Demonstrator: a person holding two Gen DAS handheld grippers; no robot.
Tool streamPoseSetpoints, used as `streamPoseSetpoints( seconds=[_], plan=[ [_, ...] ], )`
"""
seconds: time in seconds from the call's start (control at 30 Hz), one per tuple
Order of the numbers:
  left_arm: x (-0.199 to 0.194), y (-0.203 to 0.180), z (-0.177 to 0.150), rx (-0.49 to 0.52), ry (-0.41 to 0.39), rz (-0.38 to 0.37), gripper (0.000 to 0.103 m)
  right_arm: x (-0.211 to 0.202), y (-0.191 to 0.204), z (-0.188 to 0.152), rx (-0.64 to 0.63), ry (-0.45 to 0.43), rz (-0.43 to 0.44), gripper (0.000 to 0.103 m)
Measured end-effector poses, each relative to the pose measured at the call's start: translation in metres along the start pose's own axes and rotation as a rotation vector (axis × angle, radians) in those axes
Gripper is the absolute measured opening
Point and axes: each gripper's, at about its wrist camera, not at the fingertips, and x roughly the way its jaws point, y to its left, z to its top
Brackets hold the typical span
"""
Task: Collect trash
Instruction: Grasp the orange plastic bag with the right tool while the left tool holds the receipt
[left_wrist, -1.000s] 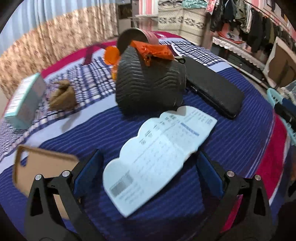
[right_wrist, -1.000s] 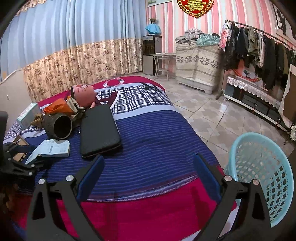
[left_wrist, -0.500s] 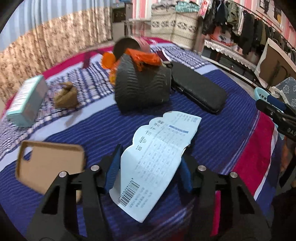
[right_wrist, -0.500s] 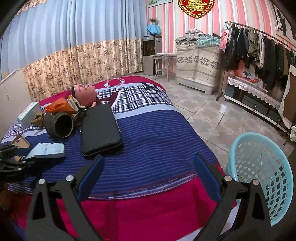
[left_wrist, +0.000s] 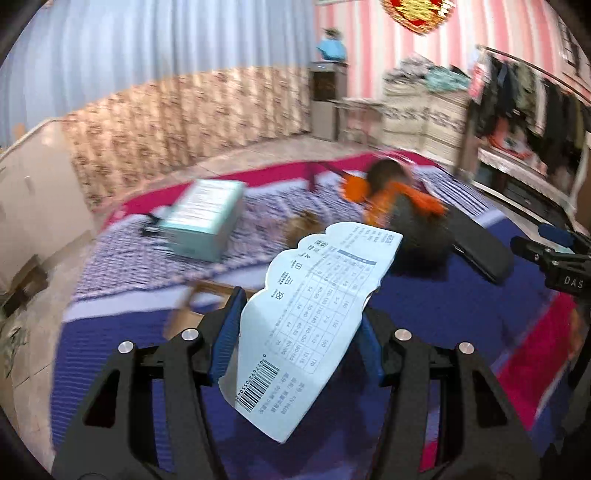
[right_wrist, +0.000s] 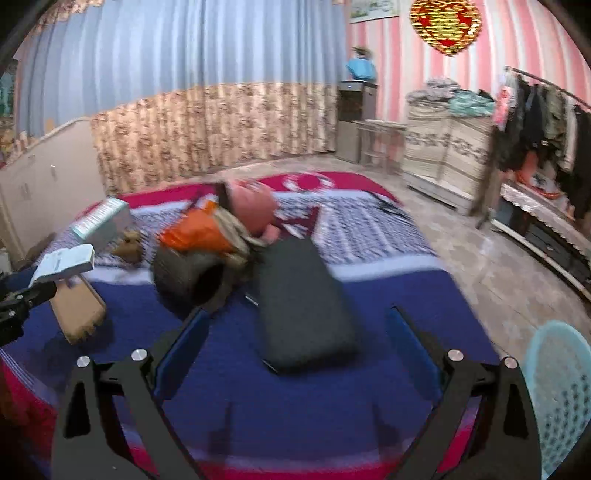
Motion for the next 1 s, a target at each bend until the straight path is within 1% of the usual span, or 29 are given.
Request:
streamPoseSetpoints(
  seconds=[0.1, 0.2, 0.23, 0.27, 0.3, 0.33, 0.37, 0.4, 0.43, 0.47, 0.57, 0.63, 0.77, 0.9, 1.0],
  plan=[
    [0.0, 0.023, 0.007, -0.023, -0.013, 0.055, 0.055, 0.02, 0.028, 0.019, -0.013, -0.008, 0.059, 0.094],
    [0.002, 0.038, 0.009, -0.046, -0.011, 0.078, 0.055, 0.041, 0.055, 0.035, -0.028, 0.0, 0.094, 0.093],
    [0.002, 0.043, 0.01, -0.056, -0.011, 0.085, 0.055, 0.05, 0.06, 0.04, -0.026, 0.013, 0.103, 0.089],
    [0.003, 0.047, 0.011, -0.066, -0.011, 0.088, 0.055, 0.06, 0.066, 0.043, -0.021, 0.034, 0.115, 0.079],
    [0.004, 0.051, 0.012, -0.074, -0.011, 0.088, 0.055, 0.068, 0.068, 0.044, -0.017, 0.056, 0.129, 0.073],
    [0.005, 0.054, 0.012, -0.087, -0.013, 0.088, 0.055, 0.077, 0.069, 0.045, -0.011, 0.086, 0.145, 0.061],
    [0.004, 0.056, 0.013, -0.093, -0.017, 0.089, 0.055, 0.082, 0.07, 0.045, -0.006, 0.1, 0.155, 0.054],
    [0.004, 0.057, 0.014, -0.096, -0.021, 0.091, 0.055, 0.086, 0.07, 0.046, 0.003, 0.111, 0.173, 0.049],
    [0.004, 0.058, 0.013, -0.097, -0.023, 0.093, 0.055, 0.089, 0.07, 0.046, 0.013, 0.122, 0.188, 0.037],
    [0.005, 0.058, 0.015, -0.097, -0.025, 0.093, 0.055, 0.088, 0.069, 0.045, 0.02, 0.121, 0.2, 0.021],
    [0.004, 0.052, 0.021, -0.086, -0.035, 0.098, 0.055, 0.075, 0.069, 0.042, -0.011, 0.079, 0.192, 0.016],
    [0.003, 0.047, 0.024, -0.086, -0.046, 0.09, 0.055, 0.067, 0.067, 0.044, -0.019, 0.046, 0.176, 0.016],
    [-0.004, 0.031, 0.031, -0.076, -0.06, 0.072, 0.055, 0.039, 0.048, 0.049, 0.002, -0.006, 0.163, 0.016],
    [-0.01, 0.009, 0.037, -0.037, -0.092, 0.055, 0.055, -0.004, 0.015, 0.045, 0.008, -0.056, 0.12, 0.016],
    [-0.017, -0.015, 0.045, -0.024, -0.117, 0.014, 0.055, -0.032, -0.015, 0.036, 0.018, -0.074, 0.071, 0.016]
  ],
)
